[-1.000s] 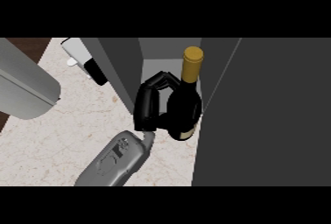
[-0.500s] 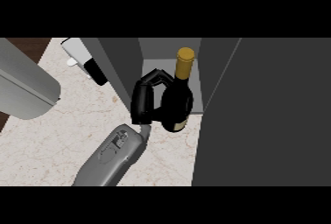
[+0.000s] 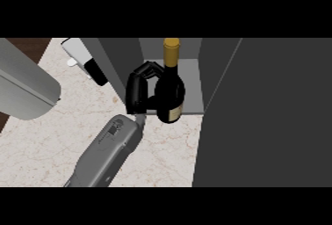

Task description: Pick up the wine, place it into the cabinet and close the cabinet

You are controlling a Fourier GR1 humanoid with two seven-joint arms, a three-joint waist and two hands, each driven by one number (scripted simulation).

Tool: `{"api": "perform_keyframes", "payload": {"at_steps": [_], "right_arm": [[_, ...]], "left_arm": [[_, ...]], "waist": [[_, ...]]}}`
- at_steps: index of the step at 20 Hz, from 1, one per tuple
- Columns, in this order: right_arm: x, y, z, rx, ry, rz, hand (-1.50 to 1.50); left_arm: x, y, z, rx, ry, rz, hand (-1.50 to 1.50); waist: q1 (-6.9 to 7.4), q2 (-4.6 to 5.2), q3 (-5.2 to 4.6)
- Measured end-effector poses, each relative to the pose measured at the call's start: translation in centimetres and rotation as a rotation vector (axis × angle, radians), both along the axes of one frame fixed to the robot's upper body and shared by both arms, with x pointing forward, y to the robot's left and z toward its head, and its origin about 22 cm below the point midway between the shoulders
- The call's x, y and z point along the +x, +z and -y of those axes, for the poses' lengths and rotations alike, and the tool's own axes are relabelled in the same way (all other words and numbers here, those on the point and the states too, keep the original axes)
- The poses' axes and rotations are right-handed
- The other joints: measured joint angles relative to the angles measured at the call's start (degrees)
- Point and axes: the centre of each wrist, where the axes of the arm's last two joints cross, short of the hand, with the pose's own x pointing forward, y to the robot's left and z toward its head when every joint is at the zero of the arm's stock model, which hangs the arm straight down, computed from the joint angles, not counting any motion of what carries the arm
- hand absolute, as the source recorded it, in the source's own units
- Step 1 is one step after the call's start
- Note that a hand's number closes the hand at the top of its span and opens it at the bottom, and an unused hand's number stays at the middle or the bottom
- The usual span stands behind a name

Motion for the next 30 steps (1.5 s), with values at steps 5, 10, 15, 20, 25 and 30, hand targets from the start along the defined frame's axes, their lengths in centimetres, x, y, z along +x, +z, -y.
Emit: {"api": "perform_keyframes", "payload": {"at_steps": [5,10,15,20,25,30], "right_arm": [[0.2,0.0,0.3,0.0,-0.008,-0.001,-1.5],[0.0,-0.3,0.3,0.01,-0.001,-0.006,-1.5],[0.2,-0.1,0.4,0.006,-0.005,-0.002,-1.5],[0.0,-0.7,0.0,0.016,0.021,-0.004,-1.5],[-0.1,-0.8,0.2,0.009,0.023,-0.001,-1.5],[0.0,-0.9,0.1,0.01,0.032,0.0,-1.5]], "left_arm": [[1.1,0.0,0.1,-0.011,-0.01,-0.028,1.5],[2.7,0.4,-0.1,-0.003,-0.004,-0.059,1.5],[4.0,0.2,-0.5,0.019,0.007,-0.07,1.5],[5.6,1.0,-0.7,0.045,0.033,-0.054,1.5],[6.7,1.1,-1.0,0.078,0.079,0.003,1.5],[7.2,1.0,-1.1,0.084,0.103,0.028,1.5]], "waist": [[-0.2,0.03,0.0],[-0.37,0.06,0.01],[-0.5,0.13,-0.01],[-0.9,0.26,-0.01],[-1.4,0.41,0.0],[-1.47,0.43,0.02]]}}
